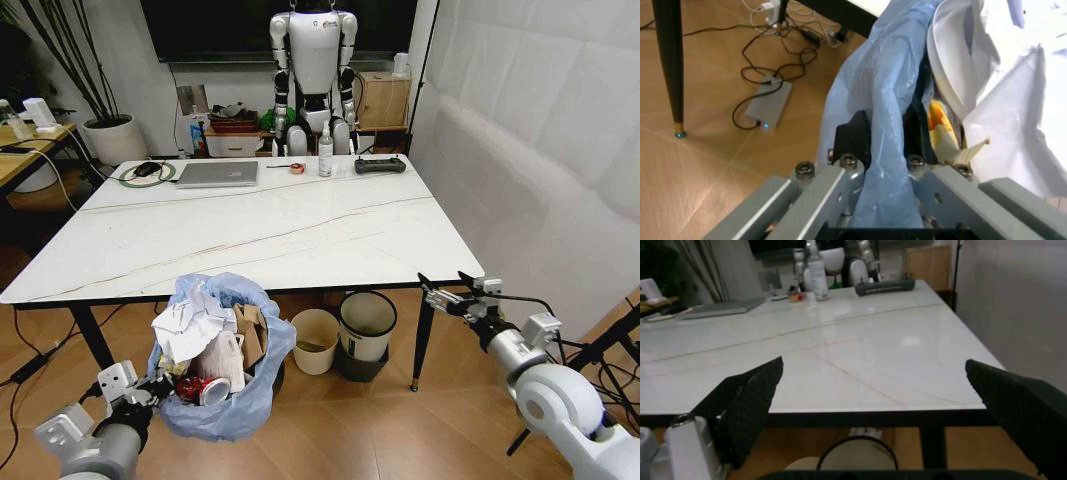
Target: Pick up the trash bin and place the trash from the table into it.
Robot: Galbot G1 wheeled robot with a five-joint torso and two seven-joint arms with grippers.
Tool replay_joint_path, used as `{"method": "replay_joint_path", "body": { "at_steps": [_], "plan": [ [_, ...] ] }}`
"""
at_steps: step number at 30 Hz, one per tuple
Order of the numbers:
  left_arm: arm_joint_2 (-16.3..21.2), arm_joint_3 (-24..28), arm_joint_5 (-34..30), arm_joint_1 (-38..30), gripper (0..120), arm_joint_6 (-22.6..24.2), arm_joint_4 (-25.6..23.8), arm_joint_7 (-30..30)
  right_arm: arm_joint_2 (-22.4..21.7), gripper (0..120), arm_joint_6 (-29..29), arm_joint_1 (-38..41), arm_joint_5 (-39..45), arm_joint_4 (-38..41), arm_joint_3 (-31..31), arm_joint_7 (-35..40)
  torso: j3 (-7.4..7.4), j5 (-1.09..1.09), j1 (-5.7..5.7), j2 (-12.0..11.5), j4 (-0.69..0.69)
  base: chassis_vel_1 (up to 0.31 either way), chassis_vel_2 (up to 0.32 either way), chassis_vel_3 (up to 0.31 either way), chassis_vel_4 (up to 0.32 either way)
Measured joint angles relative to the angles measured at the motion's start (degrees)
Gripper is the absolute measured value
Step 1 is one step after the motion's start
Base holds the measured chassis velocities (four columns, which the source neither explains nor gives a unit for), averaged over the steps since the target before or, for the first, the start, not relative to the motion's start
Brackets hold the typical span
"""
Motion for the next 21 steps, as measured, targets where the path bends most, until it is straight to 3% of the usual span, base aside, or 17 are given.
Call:
{"method": "replay_joint_path", "body": {
  "at_steps": [9, 21],
  "plan": [
    [0.74, 0.07, -0.11, -1.86, 1, -0.11, 0.58, 0.15, 6.1, 100, 1.83, -5.54, -7.65, 0.24, 7.18, 1.51, 0.0, 0.0, 0.0, 0.0, -0.01, 0.0, 0.0, 0.0, 0.0],
    [0.74, 0.16, 0.62, -1.63, 1, -0.49, 0.4, 0.8, 10.5, 100, 3.6, -9.78, -9.62, 0.61, 9.67, 2.12, 0.01, 0.01, 0.0, 0.0, -0.01, 0.0, 0.0, 0.0, 0.0]
  ]
}}
